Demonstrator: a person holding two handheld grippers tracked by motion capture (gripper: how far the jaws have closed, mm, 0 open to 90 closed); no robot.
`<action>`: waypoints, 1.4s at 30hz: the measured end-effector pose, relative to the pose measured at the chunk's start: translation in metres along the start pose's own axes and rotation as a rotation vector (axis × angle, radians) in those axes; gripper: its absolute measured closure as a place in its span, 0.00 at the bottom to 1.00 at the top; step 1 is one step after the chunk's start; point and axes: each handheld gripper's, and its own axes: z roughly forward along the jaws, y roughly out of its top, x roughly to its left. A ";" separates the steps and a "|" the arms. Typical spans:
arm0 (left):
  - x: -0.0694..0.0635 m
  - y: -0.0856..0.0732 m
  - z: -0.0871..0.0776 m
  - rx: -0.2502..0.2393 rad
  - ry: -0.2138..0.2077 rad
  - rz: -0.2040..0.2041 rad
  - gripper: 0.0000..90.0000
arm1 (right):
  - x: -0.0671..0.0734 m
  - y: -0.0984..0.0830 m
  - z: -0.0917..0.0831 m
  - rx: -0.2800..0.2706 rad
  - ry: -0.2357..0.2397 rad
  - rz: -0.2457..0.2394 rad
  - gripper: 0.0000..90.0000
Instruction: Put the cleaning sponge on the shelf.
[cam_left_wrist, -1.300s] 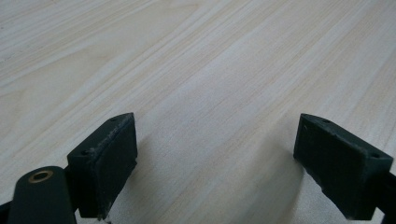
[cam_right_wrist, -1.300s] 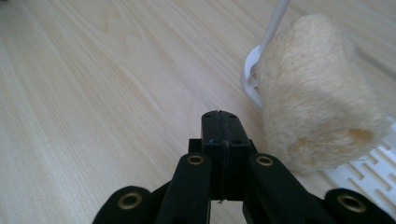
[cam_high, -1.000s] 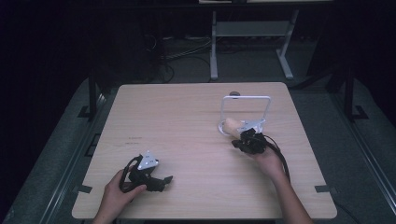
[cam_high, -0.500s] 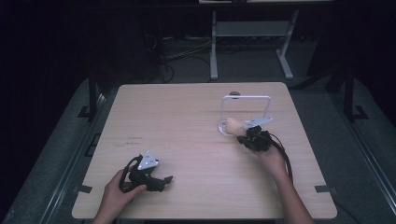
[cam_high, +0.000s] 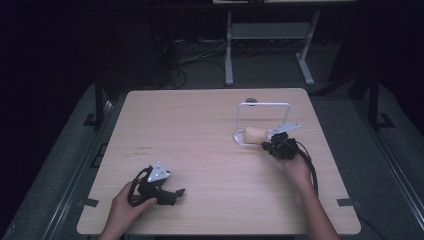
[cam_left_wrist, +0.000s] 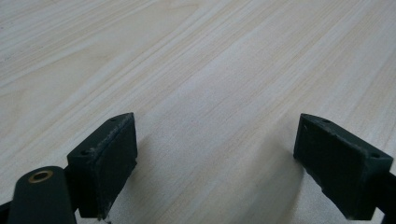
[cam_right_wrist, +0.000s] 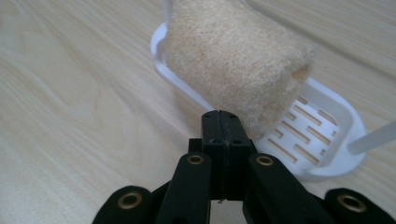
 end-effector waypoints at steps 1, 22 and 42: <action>0.000 0.000 0.000 0.000 0.000 0.000 0.14 | -0.001 0.000 0.000 0.000 -0.004 0.007 1.00; 0.000 0.000 0.000 0.001 0.000 0.000 0.14 | -0.009 -0.007 -0.006 -0.025 -0.016 0.035 0.94; 0.000 0.000 0.000 0.000 0.001 -0.003 0.14 | 0.008 -0.018 -0.023 -0.030 -0.017 0.061 0.37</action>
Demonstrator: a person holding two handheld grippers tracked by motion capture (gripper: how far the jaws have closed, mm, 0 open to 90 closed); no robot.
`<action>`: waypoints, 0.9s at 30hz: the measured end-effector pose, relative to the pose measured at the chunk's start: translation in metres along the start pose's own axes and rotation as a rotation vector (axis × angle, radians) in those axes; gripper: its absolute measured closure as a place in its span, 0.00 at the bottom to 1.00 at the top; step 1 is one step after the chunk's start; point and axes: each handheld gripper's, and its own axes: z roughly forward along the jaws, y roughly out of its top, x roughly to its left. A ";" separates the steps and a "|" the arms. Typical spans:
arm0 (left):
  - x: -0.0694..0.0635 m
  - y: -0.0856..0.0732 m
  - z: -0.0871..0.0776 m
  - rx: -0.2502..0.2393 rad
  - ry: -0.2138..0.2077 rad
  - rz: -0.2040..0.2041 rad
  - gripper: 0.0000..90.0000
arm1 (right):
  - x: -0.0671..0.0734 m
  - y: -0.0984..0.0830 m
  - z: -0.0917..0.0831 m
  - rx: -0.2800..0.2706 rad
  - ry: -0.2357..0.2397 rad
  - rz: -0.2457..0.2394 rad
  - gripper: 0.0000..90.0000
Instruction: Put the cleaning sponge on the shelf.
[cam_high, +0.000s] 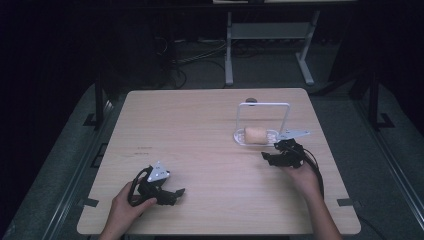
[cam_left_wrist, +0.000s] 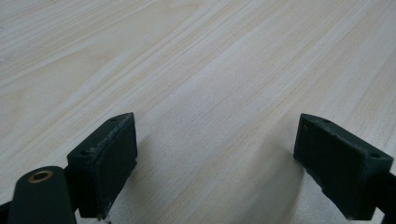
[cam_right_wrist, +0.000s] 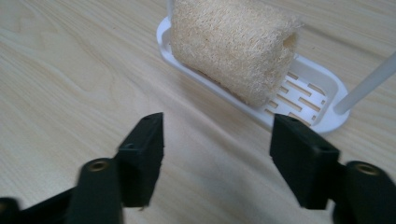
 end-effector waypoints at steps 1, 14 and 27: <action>0.000 0.000 0.000 0.000 -0.001 0.000 0.14 | 0.001 -0.001 -0.001 -0.002 0.000 0.004 0.34; 0.000 0.000 0.000 0.000 -0.001 0.000 0.14 | 0.010 -0.018 -0.014 -0.022 -0.019 0.020 0.16; 0.000 0.000 0.000 0.000 0.001 0.003 0.14 | 0.016 -0.049 -0.037 -0.043 -0.056 0.042 0.11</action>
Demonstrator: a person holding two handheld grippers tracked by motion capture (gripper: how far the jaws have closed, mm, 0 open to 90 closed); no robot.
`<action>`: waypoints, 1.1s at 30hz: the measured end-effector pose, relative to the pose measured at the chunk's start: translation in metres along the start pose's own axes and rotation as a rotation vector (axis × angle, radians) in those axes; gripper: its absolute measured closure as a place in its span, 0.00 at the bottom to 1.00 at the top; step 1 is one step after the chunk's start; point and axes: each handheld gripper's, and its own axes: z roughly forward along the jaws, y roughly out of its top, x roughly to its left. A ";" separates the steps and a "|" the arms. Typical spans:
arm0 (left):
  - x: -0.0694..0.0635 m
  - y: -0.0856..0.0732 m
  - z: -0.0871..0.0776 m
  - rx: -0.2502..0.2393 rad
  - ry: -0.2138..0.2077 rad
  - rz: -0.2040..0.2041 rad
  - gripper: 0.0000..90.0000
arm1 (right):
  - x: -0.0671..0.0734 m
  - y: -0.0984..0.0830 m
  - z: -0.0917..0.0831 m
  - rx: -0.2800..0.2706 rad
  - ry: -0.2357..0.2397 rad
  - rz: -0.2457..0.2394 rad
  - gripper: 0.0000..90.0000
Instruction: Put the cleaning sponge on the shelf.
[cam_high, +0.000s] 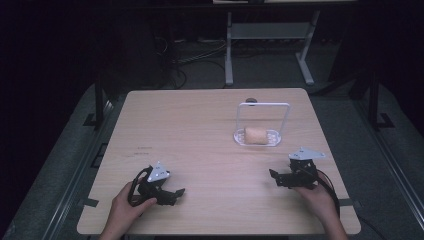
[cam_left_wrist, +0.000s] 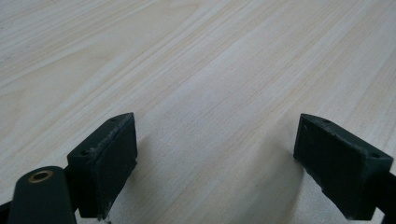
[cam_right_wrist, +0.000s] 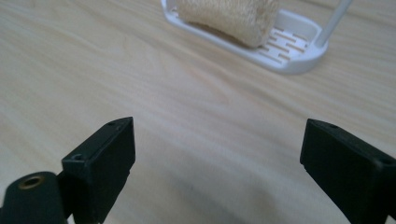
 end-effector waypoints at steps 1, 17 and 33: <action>0.000 0.000 0.000 0.000 0.000 -0.001 0.14 | 0.000 -0.003 -0.002 0.003 0.003 0.002 0.11; 0.000 0.000 0.000 0.002 -0.002 0.000 0.14 | -0.001 -0.041 -0.025 0.023 0.001 0.020 0.11; 0.000 0.000 0.000 0.002 -0.001 0.001 0.14 | 0.001 -0.054 -0.021 0.055 -0.003 0.006 0.09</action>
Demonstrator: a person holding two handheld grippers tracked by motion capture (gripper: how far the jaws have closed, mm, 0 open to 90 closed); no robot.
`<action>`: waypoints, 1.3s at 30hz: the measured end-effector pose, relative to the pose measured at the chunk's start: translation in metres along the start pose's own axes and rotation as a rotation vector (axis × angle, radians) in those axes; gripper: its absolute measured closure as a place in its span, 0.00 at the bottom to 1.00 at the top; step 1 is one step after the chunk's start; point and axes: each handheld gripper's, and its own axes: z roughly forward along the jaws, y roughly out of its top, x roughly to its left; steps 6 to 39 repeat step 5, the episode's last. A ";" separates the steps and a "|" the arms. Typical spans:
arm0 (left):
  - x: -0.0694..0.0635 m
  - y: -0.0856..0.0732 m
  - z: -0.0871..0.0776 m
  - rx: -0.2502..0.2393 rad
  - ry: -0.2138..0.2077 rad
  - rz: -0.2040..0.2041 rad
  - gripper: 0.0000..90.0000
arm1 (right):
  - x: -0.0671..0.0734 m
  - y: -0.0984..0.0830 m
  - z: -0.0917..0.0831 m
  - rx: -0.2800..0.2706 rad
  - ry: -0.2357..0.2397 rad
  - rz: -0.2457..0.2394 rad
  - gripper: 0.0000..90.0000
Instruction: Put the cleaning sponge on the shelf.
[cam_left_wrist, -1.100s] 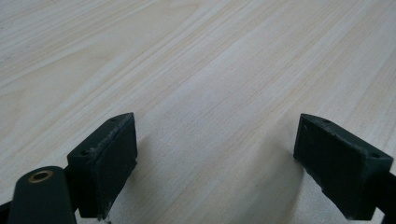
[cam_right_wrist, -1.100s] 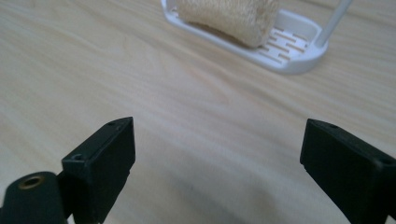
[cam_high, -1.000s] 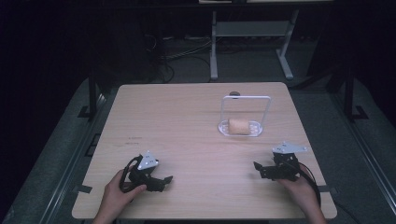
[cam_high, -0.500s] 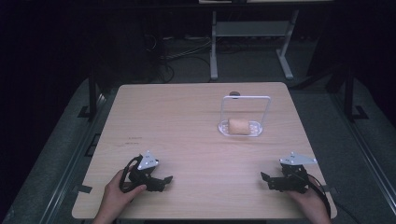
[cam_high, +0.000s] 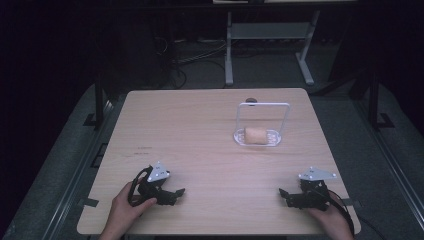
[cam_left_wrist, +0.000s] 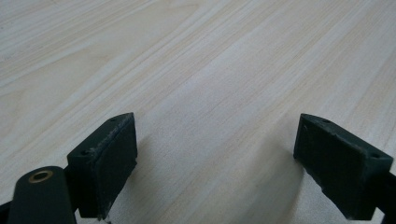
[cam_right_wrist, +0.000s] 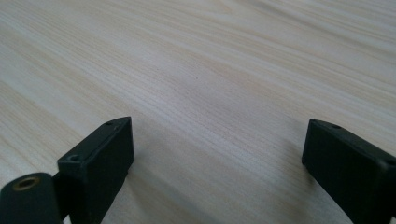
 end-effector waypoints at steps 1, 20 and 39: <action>0.000 0.000 0.000 0.000 0.000 0.000 0.14 | 0.000 0.000 0.000 -0.002 0.002 -0.001 0.09; 0.000 0.000 0.000 0.000 0.000 0.000 0.14 | -0.001 0.000 0.000 -0.002 0.003 -0.003 0.09; 0.000 0.000 0.000 0.000 0.000 0.000 0.14 | -0.001 0.000 0.000 -0.002 0.003 -0.003 0.09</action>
